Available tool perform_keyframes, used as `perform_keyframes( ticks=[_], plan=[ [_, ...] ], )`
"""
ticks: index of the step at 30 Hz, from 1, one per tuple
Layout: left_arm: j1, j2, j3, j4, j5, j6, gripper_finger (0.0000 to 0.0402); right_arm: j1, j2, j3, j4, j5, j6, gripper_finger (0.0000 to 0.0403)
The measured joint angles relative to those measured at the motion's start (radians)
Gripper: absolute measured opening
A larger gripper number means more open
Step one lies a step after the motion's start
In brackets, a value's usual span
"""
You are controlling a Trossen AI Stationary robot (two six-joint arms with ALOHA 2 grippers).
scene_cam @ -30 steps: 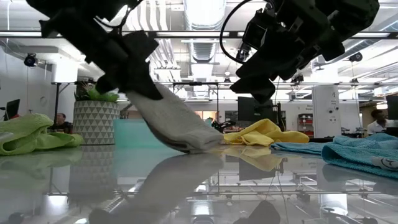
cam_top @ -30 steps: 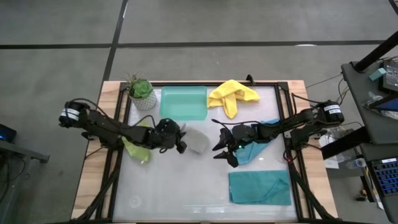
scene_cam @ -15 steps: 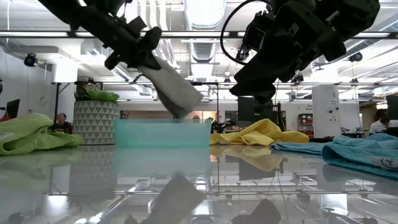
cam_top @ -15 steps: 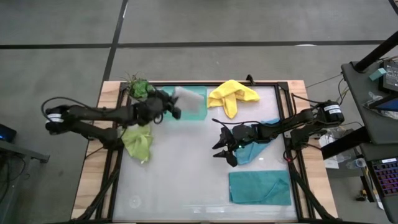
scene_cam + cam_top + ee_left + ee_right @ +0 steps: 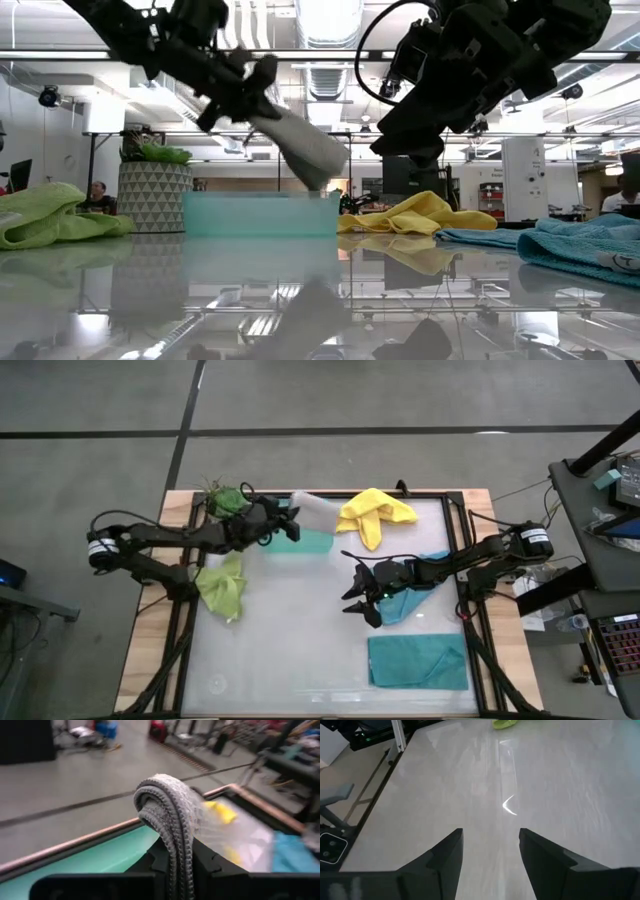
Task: Fold microfiber towels
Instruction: Put the gray microfiber towel into the bin
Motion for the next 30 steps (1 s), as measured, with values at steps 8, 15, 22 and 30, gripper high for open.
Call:
perform_keyframes(
  ticks=[8, 15, 22, 30],
  plan=[
    [0.062, 0.163, -0.05, -0.003, -0.011, -0.121, 0.0018, 0.0, 0.0, -0.005, 0.001, 0.001, -0.008, 0.0185],
    [0.093, 0.26, -0.035, 0.002, -0.013, -0.192, 0.0018, 0.0, 0.0, -0.006, 0.0, 0.001, -0.008, 0.0185],
    [0.095, 0.235, -0.029, -0.081, -0.009, -0.195, 0.0023, 0.0, 0.0, -0.006, 0.001, 0.001, -0.008, 0.0185],
    [0.096, 0.14, -0.023, -0.223, -0.041, -0.195, 0.0081, 0.0, 0.0, -0.007, 0.0, 0.019, -0.008, 0.0185]
  ],
)
